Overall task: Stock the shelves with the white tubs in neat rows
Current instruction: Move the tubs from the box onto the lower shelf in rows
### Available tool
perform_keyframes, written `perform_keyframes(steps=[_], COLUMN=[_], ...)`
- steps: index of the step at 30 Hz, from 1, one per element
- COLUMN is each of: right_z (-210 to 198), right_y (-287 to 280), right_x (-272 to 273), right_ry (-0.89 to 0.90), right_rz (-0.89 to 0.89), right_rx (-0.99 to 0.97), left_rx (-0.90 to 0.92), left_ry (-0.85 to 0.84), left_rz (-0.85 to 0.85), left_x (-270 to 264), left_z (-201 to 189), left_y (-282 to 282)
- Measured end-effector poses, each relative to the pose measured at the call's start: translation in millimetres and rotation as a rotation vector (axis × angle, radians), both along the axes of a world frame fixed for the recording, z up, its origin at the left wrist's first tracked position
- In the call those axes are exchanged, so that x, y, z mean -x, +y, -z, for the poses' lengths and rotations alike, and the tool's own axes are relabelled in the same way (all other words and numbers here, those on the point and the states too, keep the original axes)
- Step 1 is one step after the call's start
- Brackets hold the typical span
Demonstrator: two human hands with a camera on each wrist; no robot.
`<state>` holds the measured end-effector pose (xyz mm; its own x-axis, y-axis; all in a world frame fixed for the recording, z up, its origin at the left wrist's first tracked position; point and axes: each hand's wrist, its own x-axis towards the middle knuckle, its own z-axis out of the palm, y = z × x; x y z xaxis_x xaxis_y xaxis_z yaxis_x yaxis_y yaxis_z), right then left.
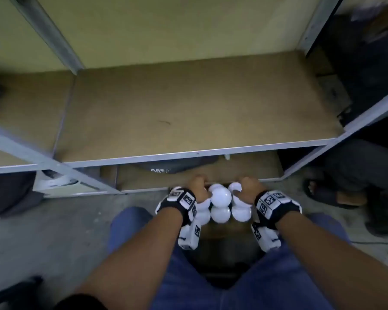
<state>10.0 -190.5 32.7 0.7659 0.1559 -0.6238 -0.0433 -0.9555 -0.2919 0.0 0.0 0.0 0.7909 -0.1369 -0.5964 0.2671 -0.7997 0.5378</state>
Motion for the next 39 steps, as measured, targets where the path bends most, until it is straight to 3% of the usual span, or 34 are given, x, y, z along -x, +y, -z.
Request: perform_keyframes(steps=[5,10,20,28,39], right_z=[83.8,121.7,130.2,157.5,218.6], right_y=[-4.2,-6.7,-5.4,-19.4,-37.7], right_x=[0.1,1.5,33.8,22.9,-7.6], right_ry=[-0.055,-0.078,-0.137,-0.108,0.011], right_rz=[0.043,0.097,0.048,0.083,0.086], right_rx=[-0.005,-0.002,0.079,0.166,0.177], left_rx=[-0.03,-0.049,-0.098,-0.116,-0.293], left_ry=[-0.001,-0.077,-0.149,-0.149,-0.068], left_rz=[0.023,0.045,0.0,0.081,0.237], left_x=[-4.0,0.0,35.6,17.7,-14.7], left_z=[78.3,115.0,130.0,139.3,199.9], left_y=[-9.1,-14.3,-17.7,-30.8,-74.2])
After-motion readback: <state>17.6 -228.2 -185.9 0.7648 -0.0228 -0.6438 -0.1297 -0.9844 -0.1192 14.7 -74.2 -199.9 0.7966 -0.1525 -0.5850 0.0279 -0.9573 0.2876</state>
